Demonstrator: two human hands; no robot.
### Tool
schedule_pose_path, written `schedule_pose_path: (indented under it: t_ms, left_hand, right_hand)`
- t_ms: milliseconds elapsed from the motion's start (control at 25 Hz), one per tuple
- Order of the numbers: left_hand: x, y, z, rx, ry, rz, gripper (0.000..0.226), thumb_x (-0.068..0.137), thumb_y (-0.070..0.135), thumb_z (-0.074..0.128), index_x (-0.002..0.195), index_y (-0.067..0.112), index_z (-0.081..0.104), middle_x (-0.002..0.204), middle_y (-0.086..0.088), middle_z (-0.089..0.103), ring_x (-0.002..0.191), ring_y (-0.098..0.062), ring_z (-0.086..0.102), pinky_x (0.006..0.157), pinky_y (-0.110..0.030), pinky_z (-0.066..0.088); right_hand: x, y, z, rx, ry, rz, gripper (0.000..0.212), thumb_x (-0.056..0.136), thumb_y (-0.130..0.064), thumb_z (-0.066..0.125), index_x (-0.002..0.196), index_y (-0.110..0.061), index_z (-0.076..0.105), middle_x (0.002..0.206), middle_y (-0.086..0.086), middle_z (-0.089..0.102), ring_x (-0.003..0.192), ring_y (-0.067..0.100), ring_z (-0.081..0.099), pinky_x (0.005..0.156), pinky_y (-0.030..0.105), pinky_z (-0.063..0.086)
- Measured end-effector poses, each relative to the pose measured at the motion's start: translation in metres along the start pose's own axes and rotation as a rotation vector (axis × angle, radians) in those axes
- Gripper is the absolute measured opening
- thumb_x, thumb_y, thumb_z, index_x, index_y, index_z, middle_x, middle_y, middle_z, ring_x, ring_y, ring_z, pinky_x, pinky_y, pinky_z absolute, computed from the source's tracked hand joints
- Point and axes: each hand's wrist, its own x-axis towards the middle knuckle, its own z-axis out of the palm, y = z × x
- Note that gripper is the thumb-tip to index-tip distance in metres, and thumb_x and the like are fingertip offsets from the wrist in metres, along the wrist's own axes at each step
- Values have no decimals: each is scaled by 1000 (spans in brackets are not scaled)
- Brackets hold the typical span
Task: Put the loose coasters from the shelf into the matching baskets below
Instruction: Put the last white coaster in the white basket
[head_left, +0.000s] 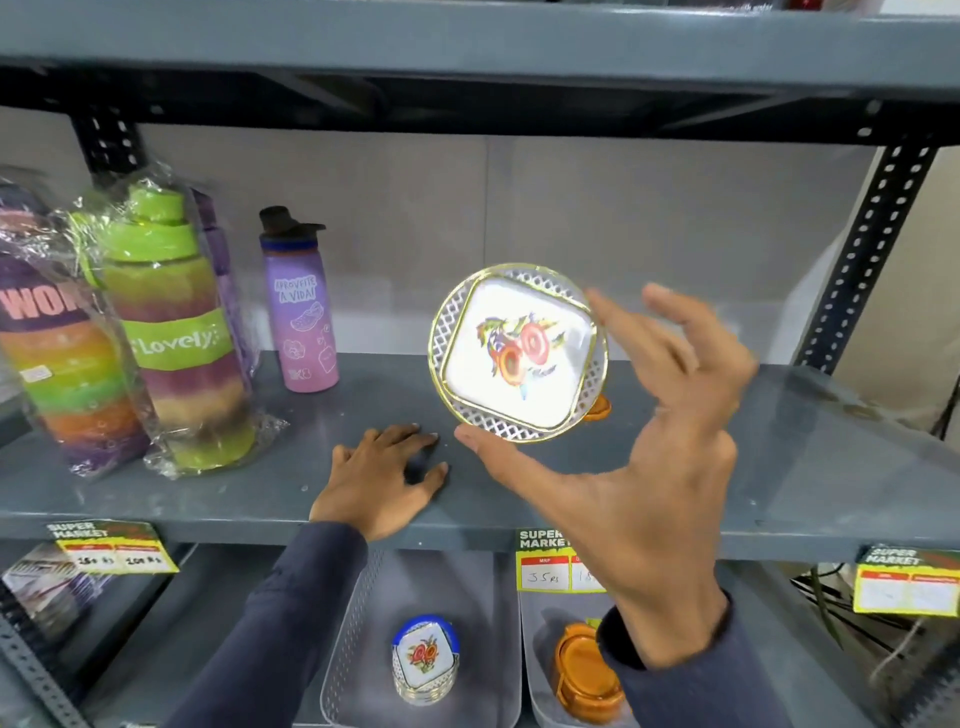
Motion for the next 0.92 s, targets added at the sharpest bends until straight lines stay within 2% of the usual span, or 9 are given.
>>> schedule_pose_path:
  t_ms: [80, 160, 240, 360, 440, 520, 680, 760, 920]
  left_hand:
    - [0, 3, -2, -27, 4, -11, 75, 65, 64, 19, 123, 34, 55, 127, 1, 55, 117, -20, 40, 96, -43, 29]
    - [-1, 2, -1, -36, 18, -20, 78, 62, 63, 16, 124, 35, 54, 130, 3, 54, 118, -20, 40, 94, -41, 27]
    - [-1, -3, 2, 57, -15, 5, 73, 67, 60, 20, 127, 33, 52, 133, 2, 52, 119, -22, 40, 88, -38, 24]
    - [6, -10, 6, 78, -55, 38, 51, 85, 46, 44, 131, 27, 50, 140, -3, 47, 124, -25, 37, 92, -40, 25]
    - [11, -12, 8, -32, -19, 11, 53, 86, 58, 45, 135, 38, 48, 147, 9, 41, 133, -18, 33, 100, -45, 23]
    - [11, -10, 13, -48, 40, 8, 53, 84, 64, 42, 133, 43, 50, 147, 17, 42, 134, -12, 32, 100, -46, 21]
    - [9, -11, 14, -65, 77, 4, 56, 81, 66, 38, 131, 44, 51, 145, 20, 43, 134, -8, 31, 99, -42, 19]
    - [9, -10, 14, -62, 67, 3, 56, 81, 65, 39, 131, 43, 51, 145, 20, 43, 134, -8, 30, 100, -42, 19]
    - [8, -11, 16, -83, 84, 8, 55, 80, 64, 41, 129, 41, 53, 144, 19, 44, 133, -7, 31, 93, -36, 16]
  right_hand:
    - [1, -10, -7, 45, 10, -2, 98, 57, -54, 95, 132, -33, 35, 139, 4, 59, 122, 28, 61, 99, 27, 43]
    - [-5, -7, -8, 39, -36, 24, 99, 55, -49, 98, 132, -31, 37, 140, 0, 57, 123, 24, 61, 102, 42, 48]
    - [-22, 0, -4, 51, -91, 56, 99, 55, -51, 96, 134, -35, 39, 143, -21, 49, 124, 20, 61, 99, 52, 50]
    - [-67, 15, 2, 148, -206, 123, 100, 55, -56, 95, 137, -45, 38, 138, -28, 47, 123, 17, 62, 96, 36, 54]
    - [-110, 31, 9, 185, -313, 203, 93, 59, -61, 92, 136, -38, 45, 135, -24, 51, 122, 11, 61, 96, 20, 51]
    - [-154, 47, 21, 170, -452, 321, 85, 62, -68, 87, 133, -36, 52, 130, -20, 57, 121, 6, 59, 95, 11, 45]
    - [-233, 89, 57, 78, -722, 543, 70, 60, -64, 87, 119, -36, 62, 118, -26, 63, 116, -3, 56, 99, 17, 47]
    - [-258, 112, 73, -2, -836, 630, 67, 60, -64, 84, 119, -38, 64, 109, -24, 63, 114, 3, 59, 99, 20, 49]
    - [-291, 148, 103, -193, -1040, 657, 77, 54, -81, 69, 121, -41, 66, 94, -17, 44, 113, 20, 60, 101, 21, 43]
